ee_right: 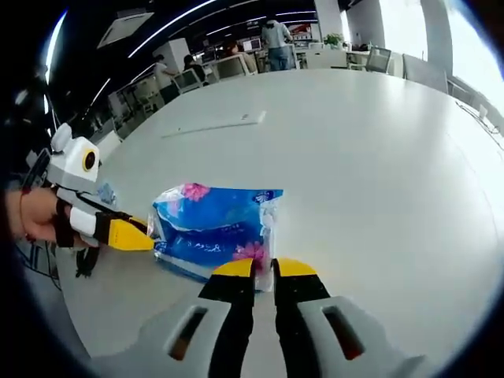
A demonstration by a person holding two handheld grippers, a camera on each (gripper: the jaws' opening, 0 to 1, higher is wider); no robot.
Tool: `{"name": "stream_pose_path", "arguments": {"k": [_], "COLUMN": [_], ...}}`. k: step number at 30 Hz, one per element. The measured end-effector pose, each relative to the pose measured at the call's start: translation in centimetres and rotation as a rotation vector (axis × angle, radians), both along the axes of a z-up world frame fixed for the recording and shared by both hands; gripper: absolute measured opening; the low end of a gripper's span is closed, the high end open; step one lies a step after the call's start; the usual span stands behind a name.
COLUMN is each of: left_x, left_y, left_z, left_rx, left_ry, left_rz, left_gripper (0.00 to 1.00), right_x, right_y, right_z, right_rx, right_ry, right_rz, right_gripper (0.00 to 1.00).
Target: Arrange the tabletop items into an orderly group along one side of the table until the central work area is clear of visible clutter.
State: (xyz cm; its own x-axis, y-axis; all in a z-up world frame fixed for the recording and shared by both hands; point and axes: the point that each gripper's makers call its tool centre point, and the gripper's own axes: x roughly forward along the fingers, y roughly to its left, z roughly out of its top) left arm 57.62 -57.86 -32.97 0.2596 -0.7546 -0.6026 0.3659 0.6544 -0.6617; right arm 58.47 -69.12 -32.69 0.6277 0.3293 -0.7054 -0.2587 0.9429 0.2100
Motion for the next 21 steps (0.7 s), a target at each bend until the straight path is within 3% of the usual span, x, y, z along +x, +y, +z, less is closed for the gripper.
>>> {"name": "stream_pose_path", "arguments": {"k": [21], "left_x": [-0.6], "left_y": [-0.2], "left_z": [1.0], "left_rx": [0.021], "left_ry": [-0.062], "left_rz": [-0.047], "left_gripper": [0.28], "right_x": [-0.1], "right_y": [-0.3], "right_z": [1.0], "right_rx": [-0.002], "right_ry": [-0.023], "right_rz": [-0.015], "right_gripper": [0.09]}}
